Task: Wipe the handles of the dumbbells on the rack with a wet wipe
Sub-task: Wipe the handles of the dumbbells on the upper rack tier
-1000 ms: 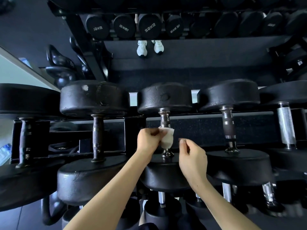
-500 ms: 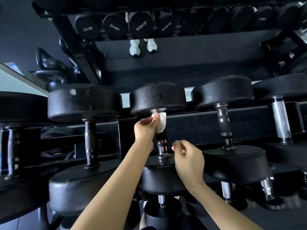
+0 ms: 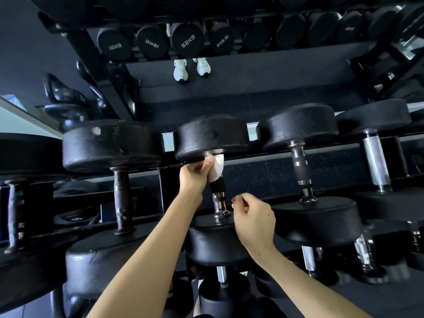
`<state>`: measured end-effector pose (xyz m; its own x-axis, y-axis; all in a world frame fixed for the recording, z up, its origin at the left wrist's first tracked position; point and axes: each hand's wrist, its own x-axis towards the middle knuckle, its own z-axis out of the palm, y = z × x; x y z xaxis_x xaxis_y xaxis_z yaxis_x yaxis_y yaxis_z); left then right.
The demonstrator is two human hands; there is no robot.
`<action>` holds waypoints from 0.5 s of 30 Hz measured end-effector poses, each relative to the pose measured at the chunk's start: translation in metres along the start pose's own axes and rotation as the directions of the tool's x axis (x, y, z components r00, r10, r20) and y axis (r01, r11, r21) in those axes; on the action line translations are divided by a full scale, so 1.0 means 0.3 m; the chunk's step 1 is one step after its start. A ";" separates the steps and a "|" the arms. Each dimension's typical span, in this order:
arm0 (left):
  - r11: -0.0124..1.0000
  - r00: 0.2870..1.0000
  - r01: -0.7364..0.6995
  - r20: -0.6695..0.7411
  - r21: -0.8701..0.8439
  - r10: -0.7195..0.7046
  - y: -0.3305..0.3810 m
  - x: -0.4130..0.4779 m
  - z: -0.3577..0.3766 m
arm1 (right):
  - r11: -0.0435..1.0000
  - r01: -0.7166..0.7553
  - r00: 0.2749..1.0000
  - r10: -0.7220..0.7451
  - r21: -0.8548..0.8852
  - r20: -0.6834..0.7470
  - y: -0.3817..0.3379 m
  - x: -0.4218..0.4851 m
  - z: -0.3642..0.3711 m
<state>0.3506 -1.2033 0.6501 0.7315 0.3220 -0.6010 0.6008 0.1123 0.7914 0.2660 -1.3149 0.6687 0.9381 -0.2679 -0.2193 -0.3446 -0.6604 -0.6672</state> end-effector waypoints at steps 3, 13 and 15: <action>0.981 0.984 0.116 0.151 -0.153 -0.093 -0.010 0.006 -0.021 | 1.000 0.025 1.000 -0.025 -0.008 -0.002 -0.005 -0.001 -0.008; 0.949 0.923 -0.217 0.365 0.228 0.124 -0.042 -0.014 -0.083 | 1.000 0.024 1.000 -0.024 -0.011 0.014 -0.004 0.008 -0.008; 0.906 0.889 -0.302 0.432 0.297 0.155 -0.044 -0.028 -0.094 | 1.000 0.026 1.000 -0.026 -0.007 0.004 -0.001 0.008 -0.006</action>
<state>0.3274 -1.1809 0.6476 0.8821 -0.1022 -0.4599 0.4192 -0.2749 0.8653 0.2682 -1.3167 0.6697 0.9468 -0.2484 -0.2047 -0.3206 -0.6717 -0.6679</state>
